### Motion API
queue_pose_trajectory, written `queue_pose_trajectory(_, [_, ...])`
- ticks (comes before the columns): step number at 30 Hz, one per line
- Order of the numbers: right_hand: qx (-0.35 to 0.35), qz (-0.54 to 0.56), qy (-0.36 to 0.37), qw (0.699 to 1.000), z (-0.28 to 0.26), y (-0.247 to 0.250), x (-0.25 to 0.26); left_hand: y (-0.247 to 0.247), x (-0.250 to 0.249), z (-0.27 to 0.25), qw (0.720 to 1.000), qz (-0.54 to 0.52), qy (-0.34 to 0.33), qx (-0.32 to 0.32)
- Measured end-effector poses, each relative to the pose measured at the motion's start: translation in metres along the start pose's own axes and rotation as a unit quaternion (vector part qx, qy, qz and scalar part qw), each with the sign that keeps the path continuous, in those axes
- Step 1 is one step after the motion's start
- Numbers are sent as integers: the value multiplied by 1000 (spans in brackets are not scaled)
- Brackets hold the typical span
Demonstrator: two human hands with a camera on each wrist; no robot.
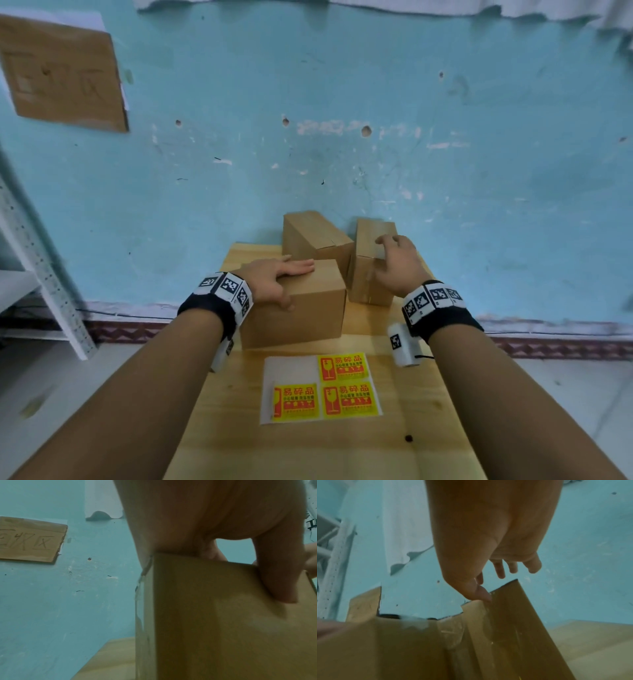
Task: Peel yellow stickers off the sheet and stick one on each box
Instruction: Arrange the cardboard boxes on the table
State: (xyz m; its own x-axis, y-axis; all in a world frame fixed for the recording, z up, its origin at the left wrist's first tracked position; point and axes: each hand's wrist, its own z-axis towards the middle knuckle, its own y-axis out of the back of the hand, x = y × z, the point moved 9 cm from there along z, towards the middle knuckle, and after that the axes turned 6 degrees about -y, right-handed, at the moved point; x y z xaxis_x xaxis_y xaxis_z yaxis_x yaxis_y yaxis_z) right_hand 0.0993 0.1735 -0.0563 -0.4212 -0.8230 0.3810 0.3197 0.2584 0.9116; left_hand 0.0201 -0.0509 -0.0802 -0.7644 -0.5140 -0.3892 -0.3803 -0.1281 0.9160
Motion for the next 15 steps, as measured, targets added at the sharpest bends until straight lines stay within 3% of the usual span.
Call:
queue_pose_trajectory(4, [-87,-26,-20,996,-33,26,-10,-8,-23,12,998,53,-19,9])
queue_pose_trajectory(6, [-81,-2,-33,996,-47,27,-15,-13,-34,18,997,68,-33,24])
queue_pose_trajectory(11, [-4,-16,-102,995,-84,7,-32,-11,-48,23,985,167,-37,36])
queue_pose_trajectory(15, [148,47,-134,979,-112,-41,-37,-21,-52,17,987,149,-60,16])
